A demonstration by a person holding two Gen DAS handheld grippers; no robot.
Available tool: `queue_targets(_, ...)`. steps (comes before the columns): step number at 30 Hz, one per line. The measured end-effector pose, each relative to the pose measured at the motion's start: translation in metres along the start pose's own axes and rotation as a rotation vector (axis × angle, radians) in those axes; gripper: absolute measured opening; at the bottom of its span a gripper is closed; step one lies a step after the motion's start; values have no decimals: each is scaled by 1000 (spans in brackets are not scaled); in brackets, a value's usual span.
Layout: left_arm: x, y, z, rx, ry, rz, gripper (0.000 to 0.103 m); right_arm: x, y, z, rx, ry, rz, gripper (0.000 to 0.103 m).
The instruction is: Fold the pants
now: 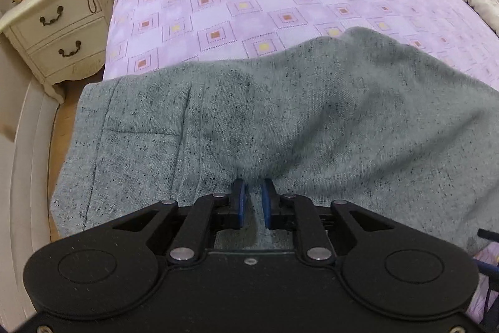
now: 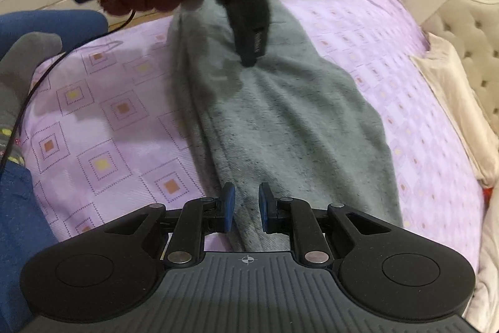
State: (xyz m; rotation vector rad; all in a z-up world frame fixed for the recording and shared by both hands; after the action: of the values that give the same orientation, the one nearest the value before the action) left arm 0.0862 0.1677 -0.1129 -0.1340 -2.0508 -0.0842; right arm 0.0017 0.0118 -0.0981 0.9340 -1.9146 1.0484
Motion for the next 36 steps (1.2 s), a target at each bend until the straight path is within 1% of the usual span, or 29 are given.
queue_targets(3,0,3,-2,22,21,11,23,-12,3,1,29,31,-8,16)
queue_targets(4,-1,4,-4,32,24,15,22,-18,2,1,18,50,-12,15)
queue_targets(5,-1,5,-4,40,27,18,22,-20,-2,1,-11,72,-43,3)
queue_targets(6,0,4,-5,42,29,18,22,-18,-6,0,-52,77,-101,2)
queue_targets(7,2,2,-5,42,29,17,23,-18,-9,0,-78,78,-139,2)
queue_targets(9,6,2,-10,41,18,10,23,-15,-16,2,-112,77,-178,2)
queue_targets(11,12,-1,-13,28,-20,4,23,-11,-35,3,-223,67,-253,3)
queue_targets(12,13,-2,-14,15,-36,-8,29,-8,-47,4,-300,50,-296,3)
queue_targets(13,11,-4,-14,6,-37,-15,36,-5,-63,5,-385,18,-322,3)
queue_targets(15,1,-5,-11,-12,-11,-19,37,1,-99,8,-585,-71,-354,3)
queue_targets(16,-2,-7,-8,-34,-11,-24,36,1,-120,12,-689,-122,-361,4)
queue_targets(17,-2,-10,-4,-66,-28,-37,36,-1,-139,16,-787,-172,-348,12)
queue_targets(18,-2,-15,-1,-101,-40,-56,36,-5,-157,20,-860,-213,-312,18)
queue_targets(19,-1,-19,2,-124,-46,-71,35,-12,-172,23,-907,-243,-262,31)
queue_targets(20,-1,-22,5,-137,-56,-86,34,-19,-185,25,-938,-267,-212,33)
queue_targets(22,-1,-28,9,-153,-76,-113,32,-37,-207,25,-968,-296,-141,33)
queue_targets(24,0,-30,11,-152,-87,-124,31,-53,-225,26,-991,-322,-111,33)
queue_targets(25,0,-30,11,-142,-90,-122,31,-62,-231,26,-999,-326,-123,34)
queue_targets(26,0,-29,11,-131,-91,-117,31,-71,-235,25,-1002,-323,-150,37)
queue_targets(28,1,-28,11,-112,-90,-103,31,-89,-244,24,-993,-297,-218,40)
queue_targets(31,3,-25,10,-98,-89,-87,31,-107,-236,21,-943,-189,-332,40)
queue_targets(32,3,-25,10,-99,-88,-86,31,-104,-229,20,-920,-187,-350,33)
queue_targets(33,3,-25,10,-101,-89,-86,31,-96,-220,18,-873,-227,-331,24)
queue_targets(34,2,-25,10,-103,-90,-86,31,-85,-209,16,-819,-265,-295,8)
queue_targets(35,2,-26,11,-103,-91,-87,31,-76,-199,14,-775,-284,-261,6)
queue_targets(36,1,-25,11,-102,-92,-86,31,-68,-186,12,-730,-291,-245,6)
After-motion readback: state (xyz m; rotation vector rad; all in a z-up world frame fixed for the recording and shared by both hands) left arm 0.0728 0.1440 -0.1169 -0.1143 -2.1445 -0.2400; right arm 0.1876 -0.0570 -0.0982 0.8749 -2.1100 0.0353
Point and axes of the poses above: each gripper's, at about its wrist camera, not at the fingertips, and x roughly against the way its jaws point, y to its left, z to its underside, the point moved 3 cm from there along -x, roughly the way its jaws point, and after that the axes turned 3 degrees about -x, right-handed, at the moved point
